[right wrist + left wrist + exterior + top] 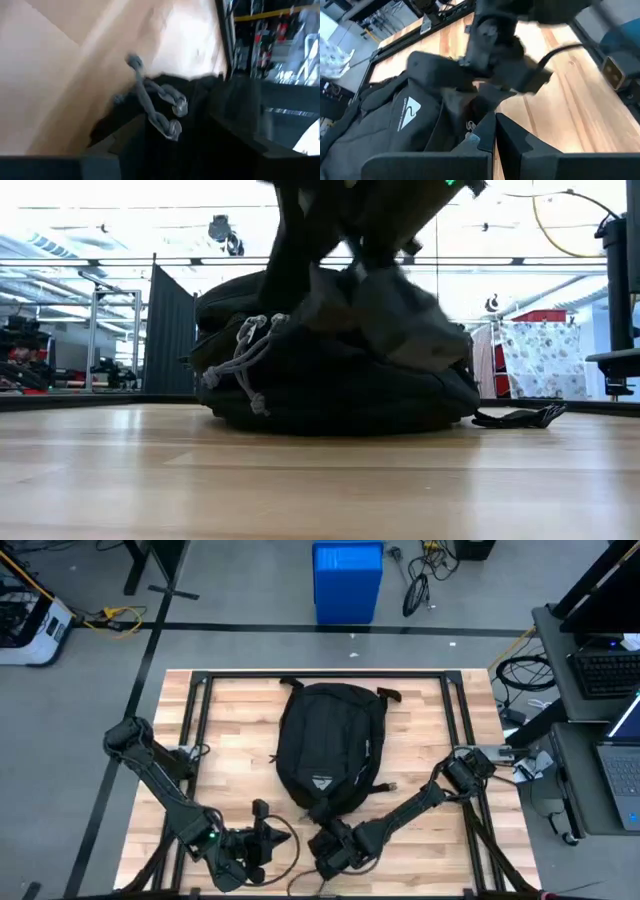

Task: Unpack backpack
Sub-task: Open the black backpack

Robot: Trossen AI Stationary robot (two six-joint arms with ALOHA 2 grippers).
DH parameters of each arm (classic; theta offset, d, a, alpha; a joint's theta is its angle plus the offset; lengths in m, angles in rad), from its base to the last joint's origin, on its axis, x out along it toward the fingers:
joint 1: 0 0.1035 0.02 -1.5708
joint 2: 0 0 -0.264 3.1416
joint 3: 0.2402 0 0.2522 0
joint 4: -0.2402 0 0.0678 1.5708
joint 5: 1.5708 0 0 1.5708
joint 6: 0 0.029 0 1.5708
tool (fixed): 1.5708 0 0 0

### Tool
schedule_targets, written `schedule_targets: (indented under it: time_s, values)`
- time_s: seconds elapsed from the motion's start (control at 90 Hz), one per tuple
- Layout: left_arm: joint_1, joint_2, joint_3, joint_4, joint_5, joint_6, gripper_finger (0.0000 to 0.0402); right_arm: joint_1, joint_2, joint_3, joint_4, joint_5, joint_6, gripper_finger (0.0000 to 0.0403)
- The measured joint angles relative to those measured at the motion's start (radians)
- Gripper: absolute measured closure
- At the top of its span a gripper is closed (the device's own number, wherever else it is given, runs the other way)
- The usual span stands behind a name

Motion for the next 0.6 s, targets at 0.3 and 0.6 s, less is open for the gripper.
schedule_targets:
  time_s: [0.3, 0.6]
  values:
    - [0.033, 0.061, 0.000, -0.003, 0.002, 0.005, 0.0402, -0.098, -0.001, 0.001, -0.055, -0.150, 0.221, 0.0259]
    - [0.035, 0.068, 0.000, -0.003, 0.005, 0.006, 0.0402, -0.099, -0.001, 0.001, -0.120, -0.155, 0.264, 0.0369]
